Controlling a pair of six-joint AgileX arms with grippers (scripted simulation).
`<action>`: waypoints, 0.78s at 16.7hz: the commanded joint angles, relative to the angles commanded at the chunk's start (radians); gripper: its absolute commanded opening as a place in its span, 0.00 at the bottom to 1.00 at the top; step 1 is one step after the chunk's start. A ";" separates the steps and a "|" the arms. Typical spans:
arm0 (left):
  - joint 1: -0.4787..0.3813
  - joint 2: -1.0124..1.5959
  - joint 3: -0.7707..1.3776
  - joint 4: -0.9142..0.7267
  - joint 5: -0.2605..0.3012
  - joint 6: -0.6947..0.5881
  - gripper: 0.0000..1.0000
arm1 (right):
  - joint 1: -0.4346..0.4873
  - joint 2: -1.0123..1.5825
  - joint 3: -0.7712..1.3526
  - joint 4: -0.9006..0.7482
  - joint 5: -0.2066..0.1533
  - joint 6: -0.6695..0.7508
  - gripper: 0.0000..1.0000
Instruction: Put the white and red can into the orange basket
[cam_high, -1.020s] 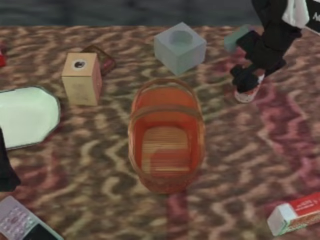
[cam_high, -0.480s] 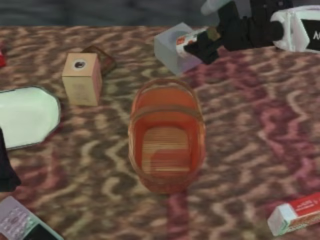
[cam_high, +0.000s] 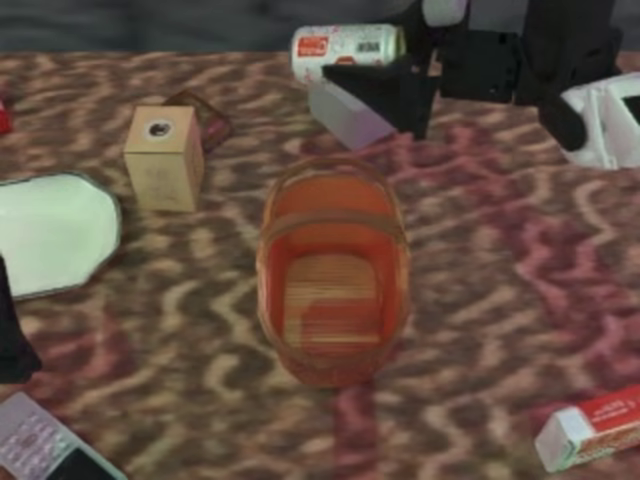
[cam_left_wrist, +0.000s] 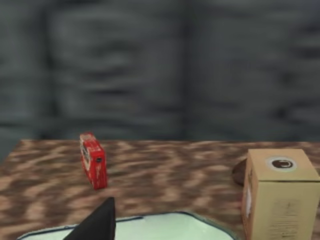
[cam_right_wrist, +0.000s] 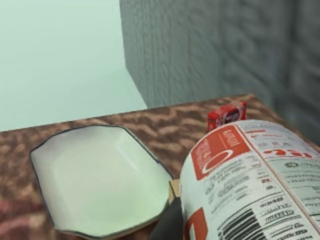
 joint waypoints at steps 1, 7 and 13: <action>0.000 0.000 0.000 0.000 0.000 0.000 1.00 | 0.005 -0.021 -0.038 0.062 -0.036 0.020 0.00; 0.000 0.000 0.000 0.000 0.000 0.000 1.00 | 0.017 -0.075 -0.140 0.212 -0.132 0.073 0.00; 0.000 0.000 0.000 0.000 0.000 0.000 1.00 | 0.015 -0.035 -0.142 0.251 -0.134 0.073 0.00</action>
